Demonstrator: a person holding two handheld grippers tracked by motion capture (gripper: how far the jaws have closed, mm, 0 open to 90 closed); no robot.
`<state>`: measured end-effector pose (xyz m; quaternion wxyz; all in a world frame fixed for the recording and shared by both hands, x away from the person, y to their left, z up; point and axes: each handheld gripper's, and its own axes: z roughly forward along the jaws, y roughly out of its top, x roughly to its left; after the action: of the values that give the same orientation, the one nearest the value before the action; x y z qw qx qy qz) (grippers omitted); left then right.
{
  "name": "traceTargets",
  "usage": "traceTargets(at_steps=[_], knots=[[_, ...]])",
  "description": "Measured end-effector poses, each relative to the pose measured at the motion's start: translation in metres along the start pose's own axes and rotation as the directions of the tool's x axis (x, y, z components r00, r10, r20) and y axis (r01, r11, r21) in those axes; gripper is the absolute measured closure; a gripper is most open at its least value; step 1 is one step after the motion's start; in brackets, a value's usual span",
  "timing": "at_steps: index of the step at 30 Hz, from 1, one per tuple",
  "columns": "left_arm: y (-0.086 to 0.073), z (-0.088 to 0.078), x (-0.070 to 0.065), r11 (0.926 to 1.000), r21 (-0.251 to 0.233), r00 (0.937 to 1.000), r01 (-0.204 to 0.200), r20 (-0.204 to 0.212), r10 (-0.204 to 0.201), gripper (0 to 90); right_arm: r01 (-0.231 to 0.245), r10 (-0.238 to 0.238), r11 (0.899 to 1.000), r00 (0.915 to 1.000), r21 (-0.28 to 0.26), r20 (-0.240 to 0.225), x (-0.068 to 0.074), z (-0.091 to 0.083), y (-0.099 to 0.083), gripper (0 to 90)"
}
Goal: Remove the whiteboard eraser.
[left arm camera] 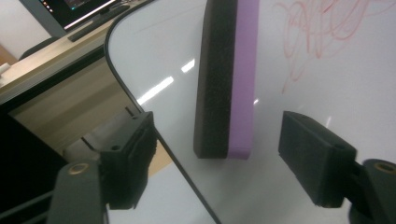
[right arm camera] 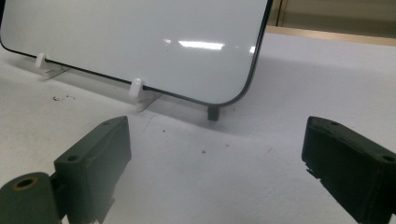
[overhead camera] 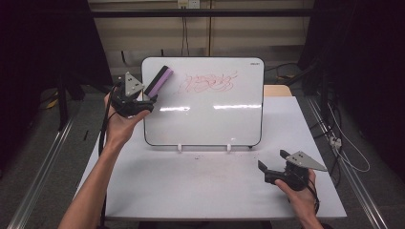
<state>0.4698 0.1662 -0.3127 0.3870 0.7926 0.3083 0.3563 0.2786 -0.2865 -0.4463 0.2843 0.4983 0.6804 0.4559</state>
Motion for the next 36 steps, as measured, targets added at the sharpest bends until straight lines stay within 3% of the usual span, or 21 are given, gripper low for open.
traceTargets(at_steps=[4,8,13,22,32,36], knots=[[-0.001,0.006,0.0,0.9999,0.011,1.0,0.006,0.005,-0.006,36.2,-0.004,0.004,1.0,1.0,0.003,-0.002,0.0,0.0,0.0,8.0],[0.001,0.014,0.001,0.9984,0.052,0.9998,-0.022,0.002,0.022,42.7,-0.004,0.004,1.0,1.0,0.006,-0.005,0.0,0.001,0.0,8.0],[0.0,0.018,0.001,0.9988,0.048,1.0,-0.005,-0.002,0.005,46.6,-0.002,0.002,1.0,1.0,0.006,-0.007,0.001,0.001,0.0,8.0],[0.003,0.022,-0.006,0.9982,0.044,0.9991,-0.042,-0.006,0.042,60.6,-0.001,0.001,1.0,1.0,0.007,-0.007,0.001,0.001,0.0,8.0],[0.002,0.021,-0.007,0.9972,0.04,0.9976,-0.064,-0.022,0.065,63.4,-0.001,0.001,1.0,1.0,0.007,-0.006,0.001,0.0,0.0,8.0],[0.003,0.02,-0.006,0.9981,0.032,0.9985,-0.052,-0.019,0.052,63.9,-0.002,0.002,1.0,1.0,0.007,-0.008,0.001,0.0,0.0,8.0]])
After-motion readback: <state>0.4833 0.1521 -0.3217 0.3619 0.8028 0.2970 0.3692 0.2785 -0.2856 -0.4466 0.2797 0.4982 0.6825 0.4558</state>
